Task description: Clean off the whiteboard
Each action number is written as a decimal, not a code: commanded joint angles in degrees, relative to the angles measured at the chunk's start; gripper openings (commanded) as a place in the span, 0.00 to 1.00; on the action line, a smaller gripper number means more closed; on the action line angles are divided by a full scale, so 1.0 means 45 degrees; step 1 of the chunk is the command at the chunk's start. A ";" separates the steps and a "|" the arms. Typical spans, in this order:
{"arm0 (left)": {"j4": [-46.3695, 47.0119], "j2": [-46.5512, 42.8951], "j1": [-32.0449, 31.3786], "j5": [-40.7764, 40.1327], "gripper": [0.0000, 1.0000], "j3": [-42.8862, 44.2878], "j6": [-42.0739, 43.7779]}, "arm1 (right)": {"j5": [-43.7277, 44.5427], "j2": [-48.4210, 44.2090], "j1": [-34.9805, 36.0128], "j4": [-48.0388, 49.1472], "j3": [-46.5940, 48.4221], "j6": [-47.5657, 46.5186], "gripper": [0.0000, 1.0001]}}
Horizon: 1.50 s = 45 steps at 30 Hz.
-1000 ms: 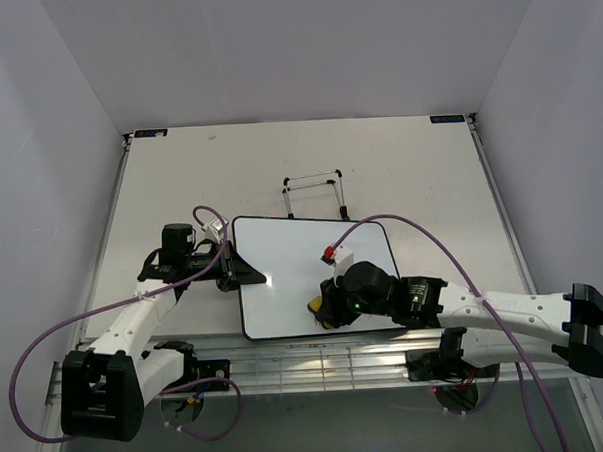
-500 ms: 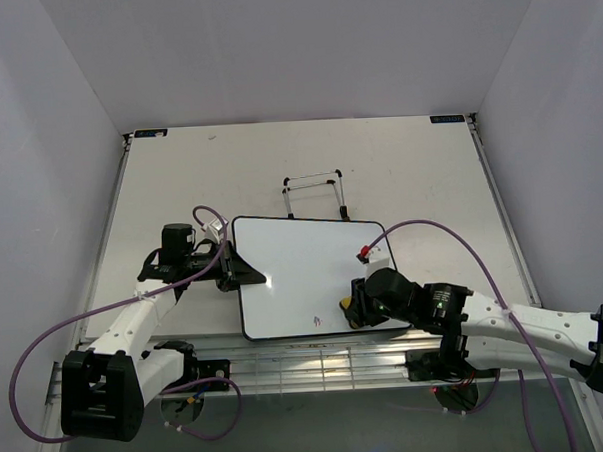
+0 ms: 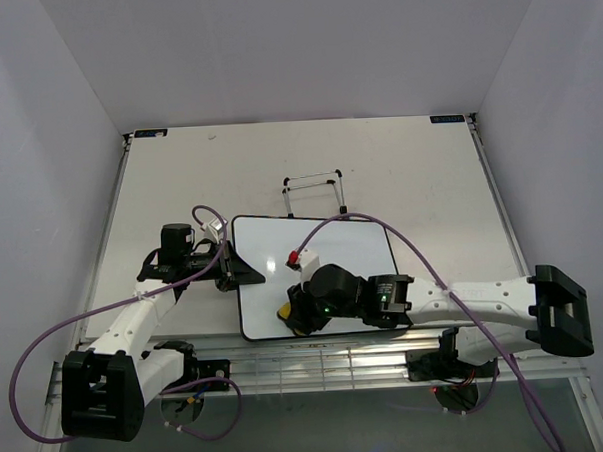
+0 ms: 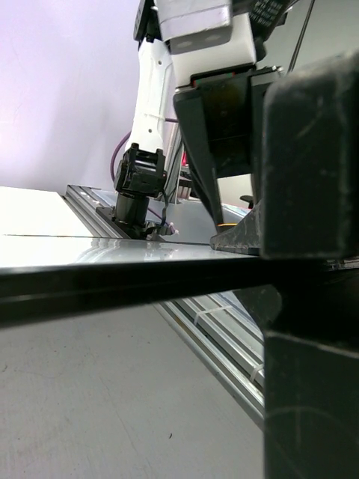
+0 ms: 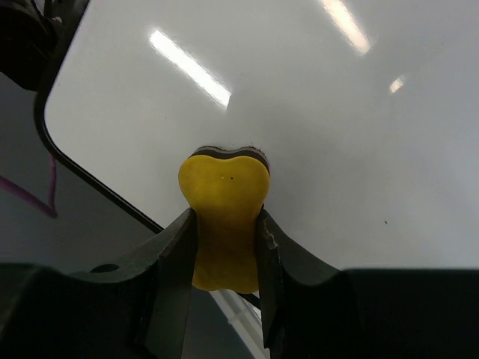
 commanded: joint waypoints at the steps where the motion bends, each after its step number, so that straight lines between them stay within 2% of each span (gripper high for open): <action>1: 0.0501 -0.0381 -0.0056 -0.2068 0.00 0.0062 0.0982 | -0.0311 0.0930 0.0264 0.0416 0.0403 -0.0003 0.08; 3: 0.0482 -0.0459 -0.0056 -0.2087 0.00 0.0042 0.0962 | 0.0200 0.0796 0.0187 0.0159 0.0210 0.0212 0.08; 8: 0.0482 -0.0440 -0.0056 -0.2088 0.00 0.0042 0.0943 | 0.0650 -0.0336 -0.0340 -0.0368 -0.1819 0.0972 0.08; 14: 0.0423 -0.0479 -0.0036 -0.2302 0.00 0.0042 0.0903 | 0.2464 -0.3106 -0.0439 -0.2787 -0.4299 0.2983 0.08; 19: 0.0384 -0.0440 -0.0056 -0.2439 0.00 0.0003 0.0826 | 0.4649 -0.4165 -0.0439 -0.6649 -0.4519 0.5733 0.08; 23: 0.0326 -0.0401 -0.0056 -0.2478 0.00 0.0042 0.0845 | 0.5591 -0.4206 -0.0439 -0.7733 -0.4011 0.6658 0.08; 25: 0.0287 -0.0381 -0.0036 -0.2459 0.00 0.0062 0.0884 | 0.5806 -0.3992 -0.0439 -0.7520 -0.3757 0.6620 0.08; 27: 0.0267 -0.0439 -0.0056 -0.2439 0.00 0.0081 0.0884 | 0.5691 -0.3504 -0.0438 -0.6411 -0.3542 0.6018 0.08; 28: 0.0267 -0.0478 -0.0056 -0.2458 0.00 0.0062 0.0884 | 0.5129 -0.3290 -0.0439 -0.5690 -0.3348 0.5492 0.08; 29: 0.0267 -0.0479 -0.0036 -0.2478 0.00 0.0062 0.0884 | 0.4640 -0.2862 -0.0439 -0.3768 -0.3249 0.4230 0.08; 31: 0.0247 -0.0440 -0.0036 -0.2459 0.00 0.0081 0.0884 | 0.2560 -0.2353 -0.0439 -0.1475 -0.3035 0.2973 0.08; 33: 0.0248 -0.0401 -0.0056 -0.2361 0.00 0.0081 0.0923 | 0.1379 -0.1377 -0.0400 0.1079 -0.2704 0.2015 0.08; 36: 0.0189 -0.0401 -0.0036 -0.2302 0.00 0.0100 0.0923 | -0.0477 0.0244 -0.0283 0.2846 -0.1456 0.1135 0.08; 38: 0.0131 -0.0498 -0.0036 -0.2263 0.00 0.0081 0.0923 | -0.1378 0.1335 -0.0166 0.3009 -0.0268 0.0742 0.08; 41: -0.0065 -0.0731 -0.0056 -0.2302 0.00 0.0139 0.0903 | -0.2062 0.1926 -0.0126 0.2971 0.0364 0.0253 0.08; 44: -0.0687 -0.1199 -0.0056 -0.2692 0.00 0.0295 0.0923 | -0.1751 0.1365 -0.0591 0.2463 -0.0101 0.0407 0.08; 45: -0.0825 -0.1337 -0.0056 -0.3022 0.00 0.0335 0.0923 | -0.1751 0.1090 -0.0788 0.2443 -0.0993 0.0563 0.08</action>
